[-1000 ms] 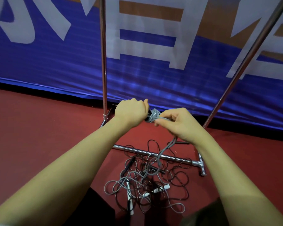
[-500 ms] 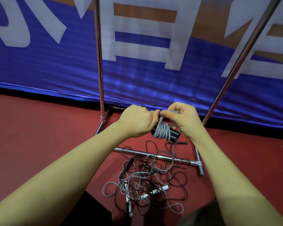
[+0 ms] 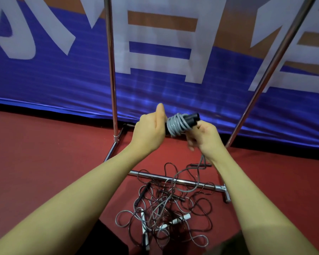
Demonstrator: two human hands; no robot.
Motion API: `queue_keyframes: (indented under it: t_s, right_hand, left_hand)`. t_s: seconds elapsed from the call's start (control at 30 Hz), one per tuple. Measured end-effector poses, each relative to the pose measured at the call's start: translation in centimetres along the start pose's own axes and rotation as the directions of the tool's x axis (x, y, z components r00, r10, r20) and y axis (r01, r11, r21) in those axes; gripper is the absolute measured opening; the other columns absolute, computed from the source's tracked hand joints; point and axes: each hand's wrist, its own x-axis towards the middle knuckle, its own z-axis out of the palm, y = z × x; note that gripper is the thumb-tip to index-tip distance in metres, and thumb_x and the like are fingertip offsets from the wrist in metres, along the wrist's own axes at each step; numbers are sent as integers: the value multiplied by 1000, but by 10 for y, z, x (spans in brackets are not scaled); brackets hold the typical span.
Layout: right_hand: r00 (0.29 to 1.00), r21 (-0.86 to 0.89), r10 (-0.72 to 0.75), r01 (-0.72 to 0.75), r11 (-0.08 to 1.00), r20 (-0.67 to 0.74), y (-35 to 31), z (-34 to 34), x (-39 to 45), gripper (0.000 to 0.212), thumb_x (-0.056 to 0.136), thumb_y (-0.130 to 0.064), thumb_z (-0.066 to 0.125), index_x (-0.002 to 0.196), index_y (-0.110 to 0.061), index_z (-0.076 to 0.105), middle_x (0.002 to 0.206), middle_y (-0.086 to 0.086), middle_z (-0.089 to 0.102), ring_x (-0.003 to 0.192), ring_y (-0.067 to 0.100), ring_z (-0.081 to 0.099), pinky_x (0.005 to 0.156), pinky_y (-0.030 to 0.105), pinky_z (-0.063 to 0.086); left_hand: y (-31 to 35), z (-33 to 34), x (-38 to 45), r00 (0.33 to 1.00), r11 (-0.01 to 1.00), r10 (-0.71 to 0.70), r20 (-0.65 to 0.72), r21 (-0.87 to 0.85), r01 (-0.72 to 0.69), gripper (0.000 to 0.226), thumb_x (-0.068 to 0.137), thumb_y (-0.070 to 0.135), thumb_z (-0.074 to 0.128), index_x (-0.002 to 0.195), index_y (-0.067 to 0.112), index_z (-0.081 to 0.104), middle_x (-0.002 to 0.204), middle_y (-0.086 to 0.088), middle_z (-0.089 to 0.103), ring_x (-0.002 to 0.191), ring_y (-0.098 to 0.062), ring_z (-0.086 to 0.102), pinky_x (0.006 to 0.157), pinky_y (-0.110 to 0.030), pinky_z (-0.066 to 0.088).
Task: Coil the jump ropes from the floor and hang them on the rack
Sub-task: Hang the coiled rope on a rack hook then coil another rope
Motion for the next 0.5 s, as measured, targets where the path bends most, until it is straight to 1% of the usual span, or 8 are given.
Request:
queue_keyframes:
  t_s: [0.07,0.1,0.17,0.27,0.3,0.33,0.4,0.5]
  right_hand:
    - [997,6,47,-48,999,67,2,3,-1,28,98,-10,45,71,-9,50,49,-7,35,34,6,27,36,19,32]
    - [992,5,77,-77,997,100,2,4,-2,27,100,-10,42,75,-8,51,51,-5,33,34,6,25,36,20,33]
    - [977,-39,115,-109,993,179,2,8,-4,23,101,-10,39,86,-3,54,54,-6,35,34,5,25,36,20,36]
    - [947,-115,144,-115,987,288,0,16,-9,22,101,-11,38,95,-4,58,59,-3,36,35,4,26,36,20,38]
    - [938,-132,153,-117,984,311,-1,19,-11,22,101,-11,37,95,-6,58,60,-2,35,35,4,26,36,20,37]
    - [931,-151,164,-120,981,326,-4,22,-12,21,101,-10,37,95,-8,58,60,-1,34,35,3,26,36,19,36]
    - [926,-210,184,-119,971,328,-8,26,-16,21,101,-12,39,95,-11,58,58,-3,33,38,4,25,37,18,31]
    - [929,-319,165,-54,946,331,-13,28,-20,16,98,-14,47,92,-15,62,49,-11,36,42,6,28,41,20,26]
  left_hand:
    - [2,1,4,987,987,-146,-61,-79,141,54,88,42,11,61,10,45,53,0,46,74,-43,52,72,-48,42]
    - [1,2,6,978,981,-189,-83,-62,184,62,87,42,10,72,-2,52,61,-11,53,79,-44,52,74,-49,42]
    - [-6,2,11,966,970,-240,-101,27,243,70,87,39,9,104,-17,47,90,-31,57,90,-48,51,78,-51,43]
    - [-13,1,15,962,939,-261,-85,210,273,45,98,15,22,132,-12,34,111,-29,56,102,-47,51,73,-43,38]
    - [-15,1,17,960,925,-266,-86,257,279,45,98,8,24,140,-7,26,116,-27,55,105,-46,50,71,-40,34]
    - [-17,1,17,959,911,-270,-82,300,282,48,98,5,25,144,-2,20,120,-25,54,107,-45,49,71,-39,31]
    - [-20,2,18,953,874,-295,-70,383,299,47,99,8,23,146,2,20,124,-21,53,110,-43,48,71,-39,31]
    - [-30,0,22,914,818,-393,-101,416,398,43,103,19,18,134,2,41,124,-20,55,113,-39,49,76,-39,34]
